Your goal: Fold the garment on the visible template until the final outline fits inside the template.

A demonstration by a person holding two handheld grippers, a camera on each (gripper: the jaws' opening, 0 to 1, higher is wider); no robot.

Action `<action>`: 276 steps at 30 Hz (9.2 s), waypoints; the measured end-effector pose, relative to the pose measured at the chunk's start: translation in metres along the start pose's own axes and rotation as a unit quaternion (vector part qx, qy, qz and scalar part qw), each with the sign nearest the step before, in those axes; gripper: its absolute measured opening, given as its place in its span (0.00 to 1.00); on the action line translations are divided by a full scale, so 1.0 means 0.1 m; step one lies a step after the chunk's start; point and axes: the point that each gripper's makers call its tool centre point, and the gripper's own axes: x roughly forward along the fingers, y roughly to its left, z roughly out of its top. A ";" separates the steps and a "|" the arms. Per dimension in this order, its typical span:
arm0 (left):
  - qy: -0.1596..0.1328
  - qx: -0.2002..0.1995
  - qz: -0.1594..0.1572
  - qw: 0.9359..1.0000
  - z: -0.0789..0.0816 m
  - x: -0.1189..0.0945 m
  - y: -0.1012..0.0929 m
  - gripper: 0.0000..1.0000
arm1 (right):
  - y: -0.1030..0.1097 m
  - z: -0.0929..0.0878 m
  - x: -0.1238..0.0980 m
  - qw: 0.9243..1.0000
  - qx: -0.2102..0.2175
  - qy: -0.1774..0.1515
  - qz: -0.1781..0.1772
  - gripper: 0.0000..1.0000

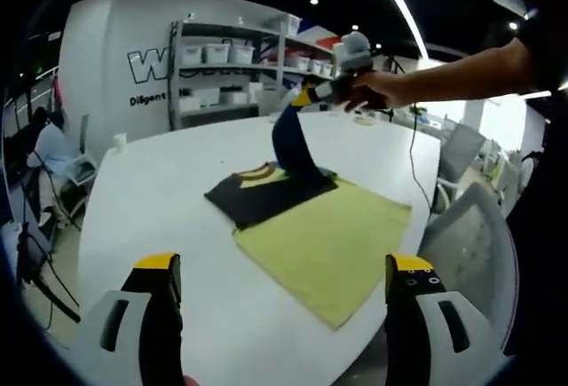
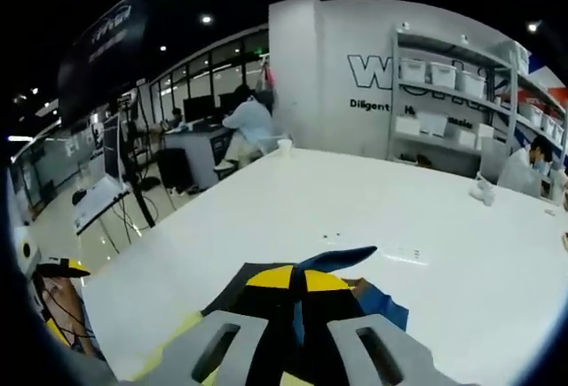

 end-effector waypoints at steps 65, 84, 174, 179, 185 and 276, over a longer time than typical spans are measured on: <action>0.025 -0.012 -0.006 1.000 -0.21 -0.04 0.06 0.92 | 1.03 -1.24 0.94 0.992 -0.031 0.087 0.088 0.11; 0.018 -0.018 -0.021 0.999 -0.17 0.21 -0.11 0.92 | 0.68 -0.92 0.46 0.990 -0.082 0.031 0.113 0.43; 0.192 0.135 -0.141 0.962 -1.13 0.80 -0.77 0.50 | -0.39 -3.13 -1.79 0.944 -0.222 0.188 0.157 0.48; 0.208 0.131 -0.143 0.959 -1.19 0.79 -0.75 0.36 | -0.43 -3.17 -1.82 0.942 -0.228 0.192 0.157 0.39; 0.230 0.149 -0.148 0.950 -1.33 0.75 -0.76 0.26 | -0.42 -3.25 -1.86 0.930 -0.255 0.203 0.167 0.25; 0.320 0.118 -0.199 0.919 -0.89 -0.08 -0.90 0.00 | -0.01 -2.75 -2.62 0.893 -0.230 0.300 0.245 0.00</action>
